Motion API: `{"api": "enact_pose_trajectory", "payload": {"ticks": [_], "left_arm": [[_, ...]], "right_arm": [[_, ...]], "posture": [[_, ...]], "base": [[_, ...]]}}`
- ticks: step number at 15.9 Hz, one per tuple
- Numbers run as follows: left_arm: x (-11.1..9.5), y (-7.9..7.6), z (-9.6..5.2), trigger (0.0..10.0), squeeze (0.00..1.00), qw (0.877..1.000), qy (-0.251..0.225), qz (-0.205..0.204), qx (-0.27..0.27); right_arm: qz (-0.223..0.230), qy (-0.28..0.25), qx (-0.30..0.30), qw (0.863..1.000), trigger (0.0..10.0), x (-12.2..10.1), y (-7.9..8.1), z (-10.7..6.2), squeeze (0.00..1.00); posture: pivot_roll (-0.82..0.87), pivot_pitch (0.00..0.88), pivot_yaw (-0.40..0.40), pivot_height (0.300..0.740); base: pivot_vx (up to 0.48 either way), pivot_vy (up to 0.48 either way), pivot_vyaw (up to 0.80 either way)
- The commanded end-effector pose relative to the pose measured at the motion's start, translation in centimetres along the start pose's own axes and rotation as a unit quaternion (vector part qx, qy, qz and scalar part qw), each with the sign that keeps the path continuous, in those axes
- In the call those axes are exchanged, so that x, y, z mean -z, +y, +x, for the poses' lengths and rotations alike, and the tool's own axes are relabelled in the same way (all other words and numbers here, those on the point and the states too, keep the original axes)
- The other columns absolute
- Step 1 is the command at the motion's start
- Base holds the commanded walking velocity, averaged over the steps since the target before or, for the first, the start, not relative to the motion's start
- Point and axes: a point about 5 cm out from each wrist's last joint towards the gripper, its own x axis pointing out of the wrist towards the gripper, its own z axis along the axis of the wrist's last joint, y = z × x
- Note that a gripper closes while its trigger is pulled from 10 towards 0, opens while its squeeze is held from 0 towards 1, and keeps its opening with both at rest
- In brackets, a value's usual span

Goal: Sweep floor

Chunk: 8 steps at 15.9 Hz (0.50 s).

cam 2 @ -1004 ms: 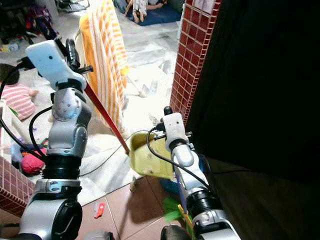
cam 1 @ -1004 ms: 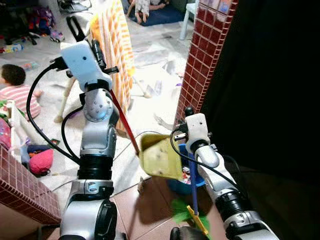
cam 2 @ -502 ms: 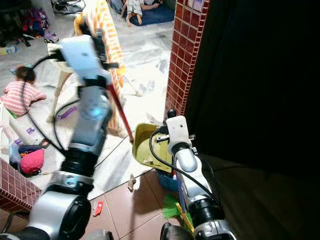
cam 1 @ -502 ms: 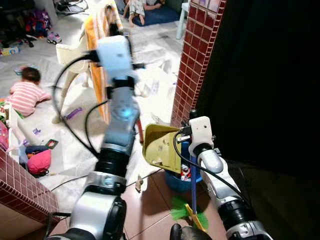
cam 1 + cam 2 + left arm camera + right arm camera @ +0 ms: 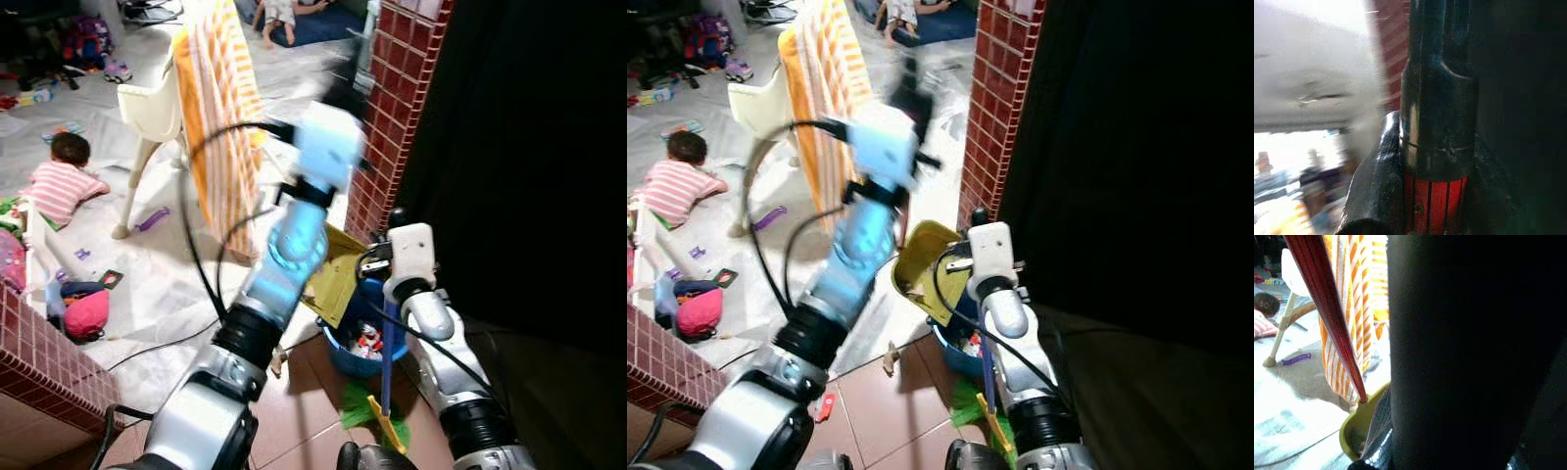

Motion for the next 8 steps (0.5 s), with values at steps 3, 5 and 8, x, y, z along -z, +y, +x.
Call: {"api": "enact_pose_trajectory", "payload": {"ticks": [3,5,8], "left_arm": [[-0.7,-4.6,-1.1,10.0,0.0,0.985,-0.025,-0.064,0.156],[-0.5,-5.5,-2.3,10.0,0.0,0.976,-0.029,-0.062,0.209],[-0.7,-5.3,-2.5,10.0,0.0,0.973,-0.035,-0.07,0.219]], "right_arm": [[-0.003,-0.037,-0.005,0.999,10.0,-1.9,0.2,0.6,0.0],[-0.01,-0.039,-0.007,0.999,10.0,-2.1,0.0,0.7,0.0],[-0.014,-0.041,-0.011,0.999,10.0,-2.3,0.0,0.9,0.0]], "posture": [[-0.14,0.001,0.007,0.74],[-0.13,0.0,-0.002,0.74],[-0.12,0.0,-0.005,0.74]], "base": [[0.0,0.0,0.0],[0.0,0.0,0.0],[0.0,0.0,0.0]]}}
